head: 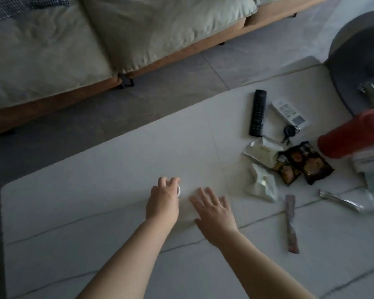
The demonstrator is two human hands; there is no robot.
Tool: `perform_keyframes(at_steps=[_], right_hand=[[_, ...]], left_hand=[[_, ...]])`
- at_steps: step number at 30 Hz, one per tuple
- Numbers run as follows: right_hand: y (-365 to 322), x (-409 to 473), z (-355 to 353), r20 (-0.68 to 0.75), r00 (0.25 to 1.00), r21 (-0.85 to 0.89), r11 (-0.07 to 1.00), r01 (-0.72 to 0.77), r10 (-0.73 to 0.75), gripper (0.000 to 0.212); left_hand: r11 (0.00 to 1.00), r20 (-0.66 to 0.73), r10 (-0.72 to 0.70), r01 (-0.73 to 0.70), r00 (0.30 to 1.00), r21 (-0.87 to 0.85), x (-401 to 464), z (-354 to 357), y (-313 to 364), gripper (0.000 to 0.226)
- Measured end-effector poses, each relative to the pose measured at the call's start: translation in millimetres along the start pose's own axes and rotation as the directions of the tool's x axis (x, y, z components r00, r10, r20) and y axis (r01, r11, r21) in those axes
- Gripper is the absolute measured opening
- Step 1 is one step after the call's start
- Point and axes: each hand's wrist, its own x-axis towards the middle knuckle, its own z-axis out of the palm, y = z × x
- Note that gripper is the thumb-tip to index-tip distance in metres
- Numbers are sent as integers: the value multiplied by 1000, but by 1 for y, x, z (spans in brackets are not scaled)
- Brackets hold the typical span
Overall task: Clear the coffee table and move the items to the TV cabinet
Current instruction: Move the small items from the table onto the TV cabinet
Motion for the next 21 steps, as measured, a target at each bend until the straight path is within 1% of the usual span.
perform_keyframes(at_steps=[3, 5, 6, 7, 9, 10, 12, 14, 15, 16, 19, 21], right_hand=[[34, -47, 18, 27, 999, 9, 1000, 24, -24, 65], [54, -71, 20, 65, 998, 13, 1000, 26, -27, 63], [63, -80, 18, 59, 998, 29, 1000, 11, -13, 60], [72, -87, 14, 34, 999, 60, 998, -23, 21, 54], [92, -100, 4, -34, 984, 160, 973, -167, 174, 48], [102, -105, 0, -67, 958, 222, 940, -259, 279, 47], [124, -112, -8, -103, 869, 342, 838, -425, 483, 48], [141, -114, -12, -85, 780, 439, 726, -529, 620, 47], [148, -115, -10, -65, 746, 477, 677, -560, 663, 45], [154, -115, -7, -50, 727, 501, 647, -575, 685, 43], [164, -110, 5, -30, 719, 521, 625, -582, 694, 41], [167, -104, 11, -45, 708, 511, 625, -590, 705, 41]], left_hand=[[999, 66, 47, -48, 997, 15, -27, 18, 21, 44], [998, 97, 70, -70, 993, 0, -40, 27, 37, 43], [996, 110, 86, -85, 990, -17, -45, 30, 45, 44], [994, 121, 104, -100, 987, -36, -50, 33, 53, 46], [989, 133, 138, -130, 981, -64, -58, 39, 69, 55], [987, 135, 152, -144, 979, -74, -61, 41, 78, 59], [983, 128, 172, -161, 977, -93, -65, 48, 98, 63], [978, 105, 177, -164, 979, -126, -67, 53, 113, 58], [975, 97, 189, -175, 977, -139, -67, 57, 122, 55], [971, 92, 205, -190, 975, -149, -68, 62, 130, 53], [953, 73, 272, -259, 959, -155, -67, 78, 150, 56], [942, 42, 302, -291, 953, -170, -66, 88, 161, 59]])
